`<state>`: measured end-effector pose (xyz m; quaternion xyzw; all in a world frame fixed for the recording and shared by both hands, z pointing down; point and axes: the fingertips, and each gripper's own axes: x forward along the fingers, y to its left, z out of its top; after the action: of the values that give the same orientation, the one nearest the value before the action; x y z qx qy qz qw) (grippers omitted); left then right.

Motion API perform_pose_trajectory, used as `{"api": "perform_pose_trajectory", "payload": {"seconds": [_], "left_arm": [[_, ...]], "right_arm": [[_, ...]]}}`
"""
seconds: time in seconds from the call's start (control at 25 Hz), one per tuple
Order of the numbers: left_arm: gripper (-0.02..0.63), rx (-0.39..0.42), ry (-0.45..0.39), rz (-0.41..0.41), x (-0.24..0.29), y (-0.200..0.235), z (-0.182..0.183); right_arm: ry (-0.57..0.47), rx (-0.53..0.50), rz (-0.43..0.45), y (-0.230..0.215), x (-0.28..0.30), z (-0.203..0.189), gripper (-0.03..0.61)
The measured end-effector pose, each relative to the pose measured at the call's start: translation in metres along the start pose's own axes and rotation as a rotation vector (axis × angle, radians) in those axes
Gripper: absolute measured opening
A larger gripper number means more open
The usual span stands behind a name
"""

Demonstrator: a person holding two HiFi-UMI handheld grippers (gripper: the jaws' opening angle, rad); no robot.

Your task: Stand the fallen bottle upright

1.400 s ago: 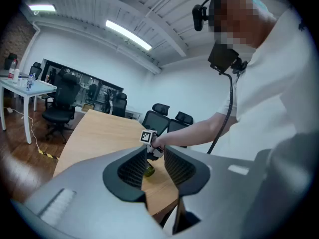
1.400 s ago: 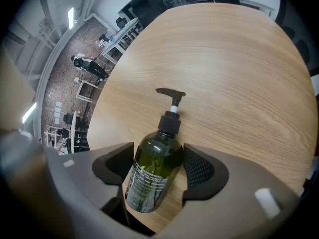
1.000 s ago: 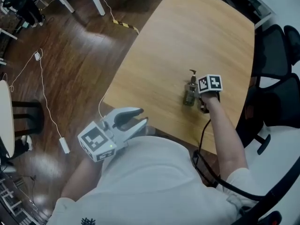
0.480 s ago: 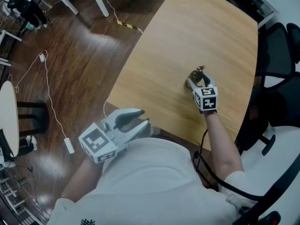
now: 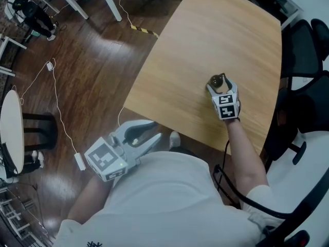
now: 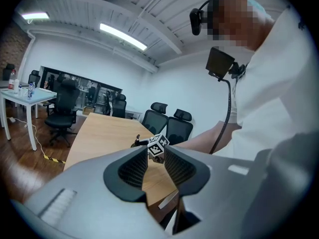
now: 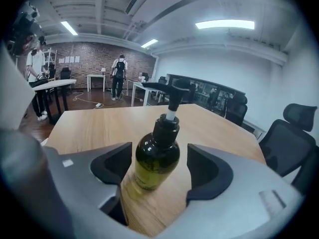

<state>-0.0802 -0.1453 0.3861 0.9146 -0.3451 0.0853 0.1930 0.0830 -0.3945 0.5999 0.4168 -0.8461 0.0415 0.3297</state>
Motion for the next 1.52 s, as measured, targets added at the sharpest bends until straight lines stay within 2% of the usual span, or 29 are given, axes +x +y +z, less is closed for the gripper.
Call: {"api": "perform_pose_trajectory", "payload": {"seconds": [0.16, 0.4, 0.64, 0.76, 0.96, 1.2, 1.52], "left_arm": [[0.098, 0.038, -0.025, 0.007, -0.028, -0.006, 0.001], [0.098, 0.074, -0.059, -0.025, -0.081, -0.018, -0.018], [0.098, 0.108, -0.072, -0.123, -0.132, -0.047, -0.047], [0.098, 0.094, -0.096, -0.178, -0.161, -0.063, -0.061], [0.098, 0.100, -0.080, -0.227, -0.194, -0.081, -0.093], [0.098, 0.109, -0.049, -0.312, -0.203, -0.120, -0.114], [0.098, 0.136, -0.042, -0.371, -0.186, -0.154, -0.110]], "right_arm": [[-0.055, 0.056, -0.057, -0.005, -0.032, 0.013, 0.350], [-0.151, 0.120, -0.076, 0.044, -0.115, 0.026, 0.357], [-0.242, 0.167, -0.118, 0.130, -0.223, 0.032, 0.357], [-0.283, 0.235, -0.113, 0.181, -0.276, 0.033, 0.357], [-0.341, 0.321, -0.092, 0.254, -0.345, 0.034, 0.356], [-0.384, 0.284, -0.075, 0.309, -0.418, 0.047, 0.354], [-0.383, 0.256, -0.115, 0.317, -0.460, 0.031, 0.348]]}}
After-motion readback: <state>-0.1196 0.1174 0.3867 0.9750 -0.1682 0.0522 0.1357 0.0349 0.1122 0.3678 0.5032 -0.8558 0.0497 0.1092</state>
